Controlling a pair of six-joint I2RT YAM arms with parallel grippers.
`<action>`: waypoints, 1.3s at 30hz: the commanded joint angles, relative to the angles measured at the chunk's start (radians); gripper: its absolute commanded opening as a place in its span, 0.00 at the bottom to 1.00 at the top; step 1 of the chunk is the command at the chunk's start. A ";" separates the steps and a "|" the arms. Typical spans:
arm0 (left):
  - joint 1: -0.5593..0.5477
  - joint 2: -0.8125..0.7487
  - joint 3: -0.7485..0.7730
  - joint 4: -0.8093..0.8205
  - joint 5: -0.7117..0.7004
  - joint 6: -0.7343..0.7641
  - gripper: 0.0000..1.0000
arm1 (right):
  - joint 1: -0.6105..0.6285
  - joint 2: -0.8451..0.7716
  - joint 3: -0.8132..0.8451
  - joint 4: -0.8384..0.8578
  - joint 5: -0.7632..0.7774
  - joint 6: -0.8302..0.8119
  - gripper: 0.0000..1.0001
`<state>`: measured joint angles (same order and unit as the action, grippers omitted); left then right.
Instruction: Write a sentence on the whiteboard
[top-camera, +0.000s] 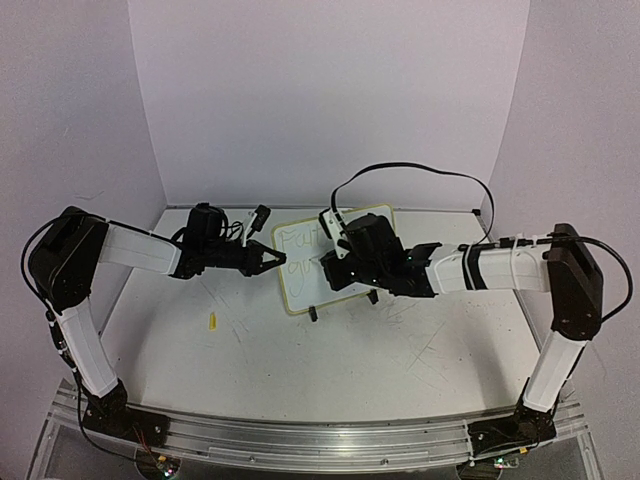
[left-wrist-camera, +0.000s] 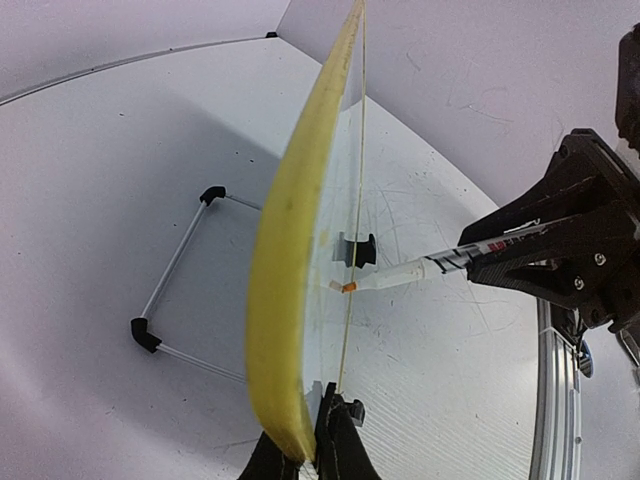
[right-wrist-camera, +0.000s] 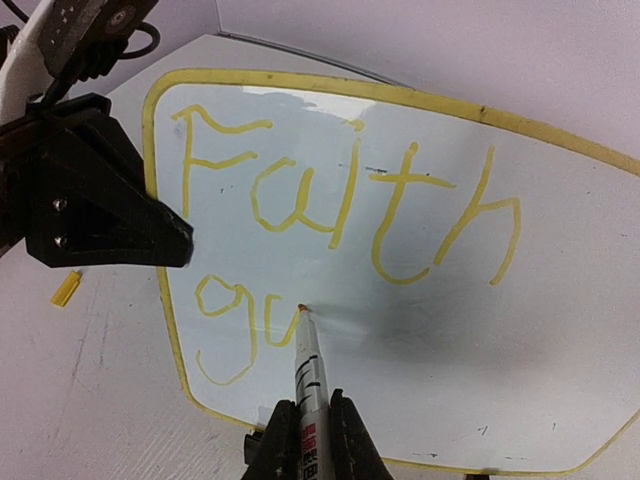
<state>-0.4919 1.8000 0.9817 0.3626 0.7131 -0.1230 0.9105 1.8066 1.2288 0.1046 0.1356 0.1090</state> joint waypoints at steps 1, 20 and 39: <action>0.010 0.009 0.011 -0.076 -0.141 0.092 0.00 | -0.023 -0.045 -0.024 0.038 0.020 0.019 0.00; 0.010 0.010 0.011 -0.078 -0.142 0.094 0.00 | -0.018 -0.028 -0.080 0.014 -0.021 0.043 0.00; 0.010 0.008 0.011 -0.080 -0.142 0.094 0.00 | -0.037 -0.114 -0.027 0.043 -0.063 0.029 0.00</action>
<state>-0.4927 1.8000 0.9817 0.3584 0.7227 -0.1192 0.8877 1.6863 1.1491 0.1167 0.0861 0.1394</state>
